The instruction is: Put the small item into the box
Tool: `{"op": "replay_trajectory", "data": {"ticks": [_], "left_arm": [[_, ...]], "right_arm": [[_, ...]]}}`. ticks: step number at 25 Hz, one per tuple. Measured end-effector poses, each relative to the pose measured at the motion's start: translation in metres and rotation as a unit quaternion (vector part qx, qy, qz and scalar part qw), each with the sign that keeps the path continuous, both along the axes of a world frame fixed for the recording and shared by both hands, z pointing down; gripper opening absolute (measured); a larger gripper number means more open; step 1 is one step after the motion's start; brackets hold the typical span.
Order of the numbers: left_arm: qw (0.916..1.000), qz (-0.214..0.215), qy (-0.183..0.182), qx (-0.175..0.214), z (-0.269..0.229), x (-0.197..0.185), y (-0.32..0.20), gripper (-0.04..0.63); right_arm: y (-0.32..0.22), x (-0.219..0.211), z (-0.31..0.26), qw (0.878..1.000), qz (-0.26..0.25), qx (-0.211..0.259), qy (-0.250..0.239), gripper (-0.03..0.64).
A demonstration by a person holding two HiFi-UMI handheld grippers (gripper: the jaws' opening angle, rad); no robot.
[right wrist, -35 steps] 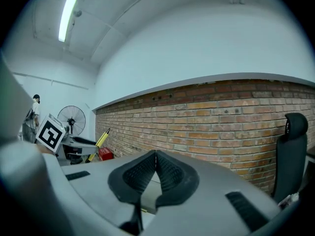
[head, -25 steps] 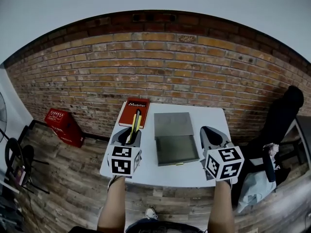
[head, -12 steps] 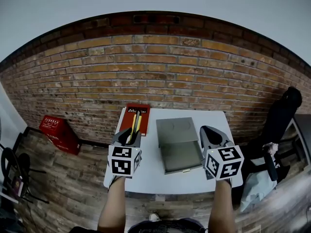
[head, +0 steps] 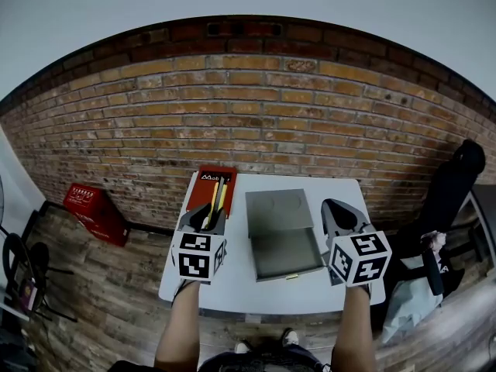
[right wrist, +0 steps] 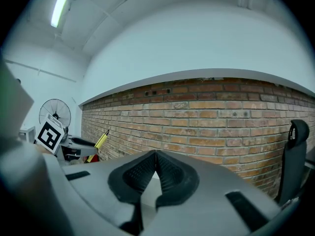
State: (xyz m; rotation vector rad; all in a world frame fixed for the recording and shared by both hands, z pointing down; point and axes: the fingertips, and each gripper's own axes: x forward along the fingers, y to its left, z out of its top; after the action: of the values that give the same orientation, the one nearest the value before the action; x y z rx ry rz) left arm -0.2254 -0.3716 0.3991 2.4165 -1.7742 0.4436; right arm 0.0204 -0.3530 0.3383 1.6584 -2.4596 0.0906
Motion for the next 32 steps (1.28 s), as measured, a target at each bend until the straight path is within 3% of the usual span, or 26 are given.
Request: {"op": "replay_trajectory", "data": {"ticks": [12, 20, 29, 32], "left_arm": [[0.9993, -0.036, -0.01, 0.008, -0.008, 0.047, -0.018, 0.13], [0.999, -0.039, -0.022, -0.001, -0.002, 0.053, -0.017, 0.13], [0.9982, 0.002, -0.059, -0.012, 0.01, 0.072, -0.017, 0.13], [0.9955, 0.03, -0.087, -0.023, 0.018, 0.083, -0.021, 0.13]], "right_arm": [[-0.036, 0.053, -0.003, 0.999, -0.037, 0.008, -0.014, 0.02], [-0.043, 0.063, 0.003, 0.999, -0.047, 0.005, -0.021, 0.02], [-0.041, 0.057, 0.006, 0.998, -0.061, 0.008, -0.026, 0.02], [-0.039, 0.057, 0.009, 0.998, -0.062, 0.003, -0.019, 0.02]]}}
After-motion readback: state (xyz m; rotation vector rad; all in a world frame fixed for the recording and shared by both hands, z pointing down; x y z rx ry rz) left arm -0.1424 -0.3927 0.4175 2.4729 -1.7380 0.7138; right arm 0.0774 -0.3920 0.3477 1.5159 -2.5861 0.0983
